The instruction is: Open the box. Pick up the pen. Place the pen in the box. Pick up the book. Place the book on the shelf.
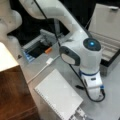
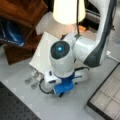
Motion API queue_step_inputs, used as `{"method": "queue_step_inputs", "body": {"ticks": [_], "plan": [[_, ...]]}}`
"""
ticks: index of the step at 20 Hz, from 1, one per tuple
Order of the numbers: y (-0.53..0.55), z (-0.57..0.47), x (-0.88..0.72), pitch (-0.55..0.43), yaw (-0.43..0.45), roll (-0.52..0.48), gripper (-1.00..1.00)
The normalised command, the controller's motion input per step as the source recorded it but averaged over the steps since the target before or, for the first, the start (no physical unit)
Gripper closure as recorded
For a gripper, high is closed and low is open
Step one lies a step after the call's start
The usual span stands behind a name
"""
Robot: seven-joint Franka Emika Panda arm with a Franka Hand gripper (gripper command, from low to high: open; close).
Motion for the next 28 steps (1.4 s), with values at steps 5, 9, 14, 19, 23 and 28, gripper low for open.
{"method": "queue_step_inputs", "body": {"ticks": [5, 9, 14, 19, 23, 28], "plan": [[0.02, -0.09, 0.09, -0.061, 0.008, -0.126, -1.0], [0.02, -0.06, 0.08, -0.048, 0.005, -0.125, -1.0], [0.02, -0.05, 0.08, -0.045, 0.002, -0.11, 1.0], [0.01, -0.06, 0.08, -0.059, 0.002, -0.101, 1.0], [0.0, -0.03, 0.04, -0.057, -0.004, -0.125, 1.0], [-0.03, -0.01, 0.01, -0.063, -0.001, -0.135, 1.0]]}}
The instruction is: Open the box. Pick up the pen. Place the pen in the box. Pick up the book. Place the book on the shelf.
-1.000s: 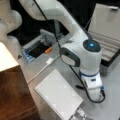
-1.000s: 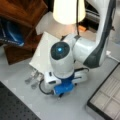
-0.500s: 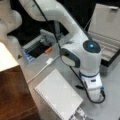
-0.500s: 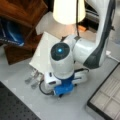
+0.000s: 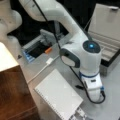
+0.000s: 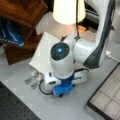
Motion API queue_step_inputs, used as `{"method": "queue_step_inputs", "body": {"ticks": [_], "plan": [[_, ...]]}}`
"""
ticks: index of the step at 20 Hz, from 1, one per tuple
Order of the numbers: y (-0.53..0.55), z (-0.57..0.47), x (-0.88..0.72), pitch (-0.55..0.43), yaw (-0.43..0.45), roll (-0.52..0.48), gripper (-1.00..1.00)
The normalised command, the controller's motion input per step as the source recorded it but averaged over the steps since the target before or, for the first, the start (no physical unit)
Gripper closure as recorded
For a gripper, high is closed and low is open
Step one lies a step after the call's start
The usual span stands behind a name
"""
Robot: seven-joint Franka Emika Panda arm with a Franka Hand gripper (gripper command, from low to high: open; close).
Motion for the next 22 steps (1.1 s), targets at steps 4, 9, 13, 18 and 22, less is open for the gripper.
{"method": "queue_step_inputs", "body": {"ticks": [4, 9, 13, 18, 22], "plan": [[-0.03, -0.03, 0.0, -0.077, 0.008, -0.137, 1.0], [0.0, -0.04, -0.03, -0.075, 0.018, -0.124, 1.0], [-0.01, -0.02, -0.06, -0.065, 0.025, -0.127, 1.0], [0.02, 0.06, -0.09, -0.039, 0.016, -0.139, 1.0], [0.07, 0.21, -0.14, 0.029, 0.001, -0.164, 1.0]]}}
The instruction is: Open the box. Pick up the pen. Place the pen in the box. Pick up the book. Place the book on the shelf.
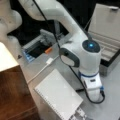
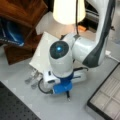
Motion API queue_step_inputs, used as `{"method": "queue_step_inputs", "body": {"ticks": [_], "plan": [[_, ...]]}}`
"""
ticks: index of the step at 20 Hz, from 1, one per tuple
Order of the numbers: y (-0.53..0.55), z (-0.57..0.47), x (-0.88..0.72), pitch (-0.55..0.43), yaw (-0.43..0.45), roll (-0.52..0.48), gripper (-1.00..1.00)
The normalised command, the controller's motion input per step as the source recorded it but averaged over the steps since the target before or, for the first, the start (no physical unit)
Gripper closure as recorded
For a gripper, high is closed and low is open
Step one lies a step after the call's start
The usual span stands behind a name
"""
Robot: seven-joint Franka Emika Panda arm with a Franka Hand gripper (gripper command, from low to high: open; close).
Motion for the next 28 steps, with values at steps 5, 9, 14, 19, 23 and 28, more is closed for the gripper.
{"method": "queue_step_inputs", "body": {"ticks": [5, 9, 14, 19, 23, 28], "plan": [[0.14, 0.3, -0.11, 0.07, -0.013, -0.176, 1.0], [0.14, 0.35, -0.07, 0.101, -0.083, -0.158, 1.0], [0.14, 0.29, -0.09, 0.092, -0.326, -0.149, 1.0], [0.1, 0.28, -0.15, 0.057, -0.49, -0.127, 1.0], [0.13, 0.28, -0.19, 0.057, -0.531, -0.04, 1.0], [0.28, 0.19, -0.17, 0.045, -0.486, -0.056, 1.0]]}}
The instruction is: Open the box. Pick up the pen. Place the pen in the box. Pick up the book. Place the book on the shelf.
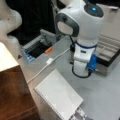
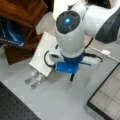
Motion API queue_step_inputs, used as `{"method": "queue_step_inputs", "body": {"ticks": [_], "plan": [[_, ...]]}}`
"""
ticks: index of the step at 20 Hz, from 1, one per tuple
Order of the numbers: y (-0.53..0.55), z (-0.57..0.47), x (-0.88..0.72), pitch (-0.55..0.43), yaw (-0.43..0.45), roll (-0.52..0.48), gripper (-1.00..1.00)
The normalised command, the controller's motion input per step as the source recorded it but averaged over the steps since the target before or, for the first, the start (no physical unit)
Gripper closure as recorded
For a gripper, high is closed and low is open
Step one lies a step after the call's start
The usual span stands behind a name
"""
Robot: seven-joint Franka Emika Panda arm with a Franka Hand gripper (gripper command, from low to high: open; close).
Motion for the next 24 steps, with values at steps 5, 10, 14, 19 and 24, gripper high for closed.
{"method": "queue_step_inputs", "body": {"ticks": [5, 10, 14, 19, 24], "plan": [[0.4, 0.1, -0.13, -0.01, -0.366, 0.046, 1.0], [0.37, 0.09, -0.13, 0.01, -0.347, 0.144, 1.0], [0.28, 0.07, -0.11, 0.011, -0.356, 0.124, 1.0], [0.43, -0.02, -0.1, -0.031, -0.391, 0.071, 1.0], [0.42, -0.09, -0.11, -0.057, -0.327, 0.004, 1.0]]}}
